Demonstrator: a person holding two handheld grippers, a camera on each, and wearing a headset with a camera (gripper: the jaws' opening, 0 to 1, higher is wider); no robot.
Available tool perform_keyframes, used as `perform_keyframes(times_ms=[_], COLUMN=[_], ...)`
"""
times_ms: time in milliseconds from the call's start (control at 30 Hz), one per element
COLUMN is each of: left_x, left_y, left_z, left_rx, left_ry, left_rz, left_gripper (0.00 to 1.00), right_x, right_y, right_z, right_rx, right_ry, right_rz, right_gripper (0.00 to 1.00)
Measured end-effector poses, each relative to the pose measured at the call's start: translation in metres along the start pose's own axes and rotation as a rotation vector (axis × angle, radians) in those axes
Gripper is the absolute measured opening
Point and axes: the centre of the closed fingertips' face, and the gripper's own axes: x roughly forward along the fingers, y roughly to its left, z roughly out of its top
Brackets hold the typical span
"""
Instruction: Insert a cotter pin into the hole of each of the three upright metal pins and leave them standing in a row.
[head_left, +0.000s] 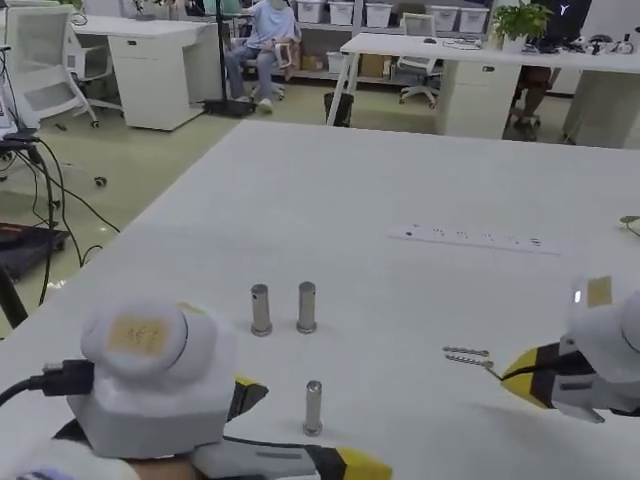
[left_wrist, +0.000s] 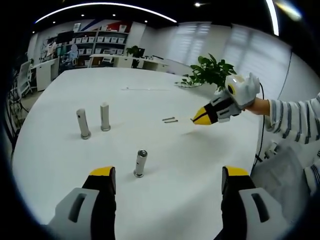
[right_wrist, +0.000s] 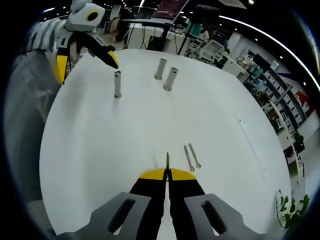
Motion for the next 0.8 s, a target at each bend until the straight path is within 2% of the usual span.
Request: perform_keyframes(times_ms=[167, 367, 400, 500, 800], left_x=[0.002, 0.004, 0.004, 0.006, 0.010], left_y=[0.000, -0.001, -0.001, -0.003, -0.008], left_z=[0.002, 0.012, 0.013, 0.018, 0.033], left_rx=[-0.006, 0.004, 0.002, -0.001, 0.004], left_ry=[0.023, 0.016, 0.014, 0.010, -0.006], left_rz=[-0.009, -0.022, -0.022, -0.033, -0.057], left_gripper=[0.86, 0.85, 0.85, 0.84, 0.82], right_x=[-0.010, -0.017, -0.018, -0.021, -0.029], right_y=[0.006, 0.013, 0.012, 0.015, 0.030], right_z=[0.010, 0.019, 0.020, 0.023, 0.041], right_rx=[-0.011, -0.035, -0.044, -0.057, -0.105], right_ry=[-0.037, -0.071, -0.078, -0.094, -0.149], right_rz=[-0.020, -0.047, -0.069, -0.089, -0.108], right_gripper=[0.02, 0.02, 0.02, 0.02, 0.02])
